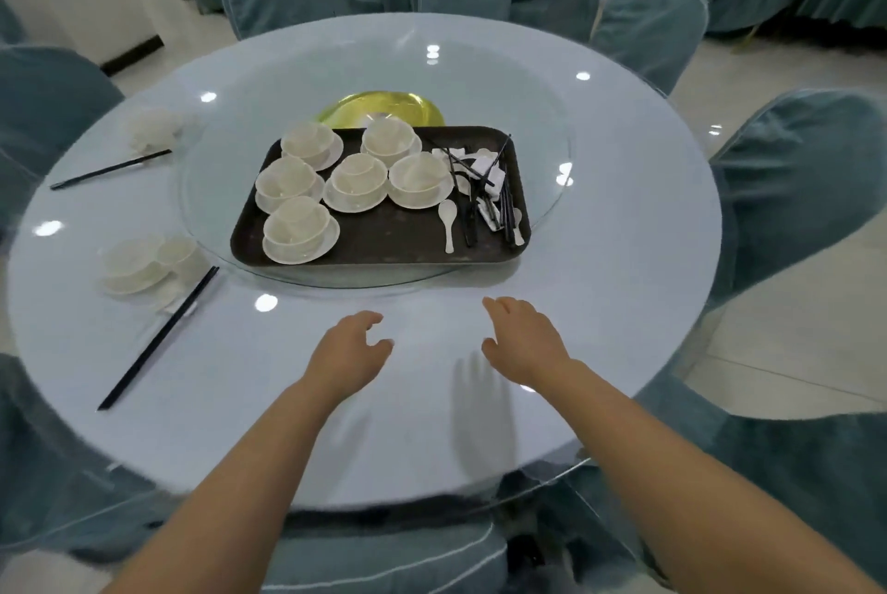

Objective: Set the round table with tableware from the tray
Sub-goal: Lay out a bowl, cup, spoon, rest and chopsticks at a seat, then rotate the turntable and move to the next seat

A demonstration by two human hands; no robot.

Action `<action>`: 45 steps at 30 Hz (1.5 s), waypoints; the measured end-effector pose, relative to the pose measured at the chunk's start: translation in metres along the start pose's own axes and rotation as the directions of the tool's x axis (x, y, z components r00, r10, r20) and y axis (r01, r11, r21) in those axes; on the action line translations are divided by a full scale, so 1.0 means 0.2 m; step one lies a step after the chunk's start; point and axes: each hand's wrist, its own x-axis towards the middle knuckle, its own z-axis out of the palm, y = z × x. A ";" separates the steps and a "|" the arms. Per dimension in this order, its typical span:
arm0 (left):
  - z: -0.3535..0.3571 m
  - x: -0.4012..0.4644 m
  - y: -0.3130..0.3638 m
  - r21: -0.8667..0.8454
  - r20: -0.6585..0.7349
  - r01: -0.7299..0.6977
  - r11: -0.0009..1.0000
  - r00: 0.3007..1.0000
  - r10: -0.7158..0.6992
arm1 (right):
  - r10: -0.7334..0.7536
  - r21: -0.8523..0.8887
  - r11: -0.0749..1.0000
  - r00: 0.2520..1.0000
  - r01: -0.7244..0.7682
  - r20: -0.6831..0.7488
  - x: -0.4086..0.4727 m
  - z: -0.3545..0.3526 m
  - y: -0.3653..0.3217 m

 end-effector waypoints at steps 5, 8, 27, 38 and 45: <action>0.09 0.02 0.17 -0.038 -0.045 0.032 0.999 0.998 -0.034 | -0.026 -0.002 1.000 0.999 0.026 0.048 0.07 -0.06 0.17; 0.09 0.04 0.17 -0.061 -0.058 0.043 0.997 0.997 -0.046 | -0.053 -0.001 0.999 0.996 0.053 0.072 0.13 -0.06 0.14; -0.02 0.13 -0.15 -0.255 -0.101 0.269 0.929 0.948 -0.303 | -0.270 -0.205 0.922 0.925 0.329 0.269 0.79 0.11 -0.28; 0.06 0.27 -0.06 -0.275 -0.134 0.435 0.858 0.866 -0.482 | -0.547 -0.161 0.790 0.799 0.592 0.252 0.96 0.20 0.02; 0.16 0.43 0.05 -0.270 -0.117 0.479 0.835 0.845 -0.523 | -0.678 -0.130 0.706 0.718 0.696 0.160 1.02 0.15 0.26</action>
